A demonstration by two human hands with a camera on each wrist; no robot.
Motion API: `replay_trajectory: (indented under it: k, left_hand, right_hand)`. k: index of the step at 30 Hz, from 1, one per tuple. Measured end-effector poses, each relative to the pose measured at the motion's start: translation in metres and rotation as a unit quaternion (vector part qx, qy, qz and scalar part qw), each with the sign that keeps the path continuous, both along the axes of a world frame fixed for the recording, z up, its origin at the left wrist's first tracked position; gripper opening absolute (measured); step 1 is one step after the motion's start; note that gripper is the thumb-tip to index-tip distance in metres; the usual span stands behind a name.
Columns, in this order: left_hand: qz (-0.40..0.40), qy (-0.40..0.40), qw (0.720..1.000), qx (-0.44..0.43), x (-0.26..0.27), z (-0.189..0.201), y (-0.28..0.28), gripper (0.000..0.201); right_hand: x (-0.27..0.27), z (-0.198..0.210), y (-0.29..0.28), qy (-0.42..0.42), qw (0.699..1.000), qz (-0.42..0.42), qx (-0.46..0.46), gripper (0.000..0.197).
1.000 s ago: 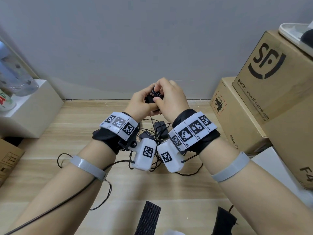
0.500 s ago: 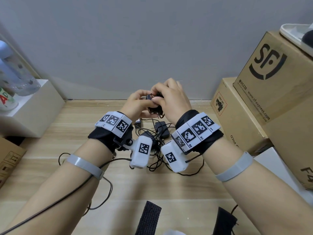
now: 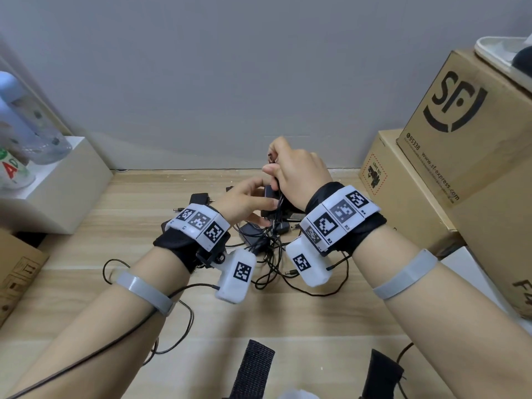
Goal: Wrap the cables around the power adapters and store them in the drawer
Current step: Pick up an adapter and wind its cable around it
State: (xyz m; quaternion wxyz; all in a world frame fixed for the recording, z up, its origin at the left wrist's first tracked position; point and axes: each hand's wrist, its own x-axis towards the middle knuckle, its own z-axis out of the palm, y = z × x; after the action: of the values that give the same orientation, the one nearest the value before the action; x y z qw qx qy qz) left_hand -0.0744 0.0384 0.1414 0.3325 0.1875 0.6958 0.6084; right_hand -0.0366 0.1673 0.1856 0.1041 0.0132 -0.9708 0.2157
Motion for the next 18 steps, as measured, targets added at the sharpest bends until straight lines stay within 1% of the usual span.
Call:
replay_trajectory:
  k: [2,5,7,8,10,12,13,15,16,18]
  left_hand:
    - [-0.024,0.016,1.0,0.003,0.002,0.0,0.001,0.024]
    - [-0.042,0.051,0.998,-0.002,0.002,-0.002,0.0,0.031]
    - [-0.048,0.055,0.997,0.0,0.001,-0.002,-0.002,0.032]
    - [-0.043,0.052,0.998,0.001,0.001,-0.002,-0.004,0.032]
    - [0.001,0.035,0.999,0.015,0.001,-0.003,-0.007,0.033]
    - [0.088,-0.017,0.995,0.053,0.001,-0.008,-0.007,0.033]
    - [0.13,-0.048,0.988,0.074,0.002,-0.012,-0.007,0.035]
    - [0.184,-0.09,0.975,0.089,0.004,-0.021,-0.006,0.036]
    - [0.197,-0.094,0.972,0.087,0.006,-0.026,-0.006,0.031]
    - [0.214,-0.084,0.97,0.078,0.011,-0.034,-0.007,0.01]
  right_hand:
    - [-0.002,-0.003,0.003,-0.019,0.999,-0.022,-0.017,0.016]
    - [-0.004,-0.01,0.007,-0.032,0.996,-0.048,-0.069,0.01]
    - [-0.007,-0.014,0.007,-0.035,0.99,-0.056,-0.123,0.009]
    - [-0.007,-0.015,0.007,-0.032,0.984,-0.057,-0.165,0.01]
    - [-0.006,-0.017,0.009,-0.016,0.965,-0.058,-0.257,0.018]
    - [-0.002,-0.019,0.009,-0.005,0.945,-0.058,-0.323,0.018]
    - [0.0,-0.021,0.009,-0.002,0.939,-0.06,-0.338,0.018]
    - [0.003,-0.025,0.006,-0.007,0.94,-0.061,-0.337,0.023]
    - [0.005,-0.028,0.005,-0.013,0.944,-0.058,-0.324,0.024]
    - [0.008,-0.034,0.001,-0.026,0.954,-0.051,-0.293,0.023]
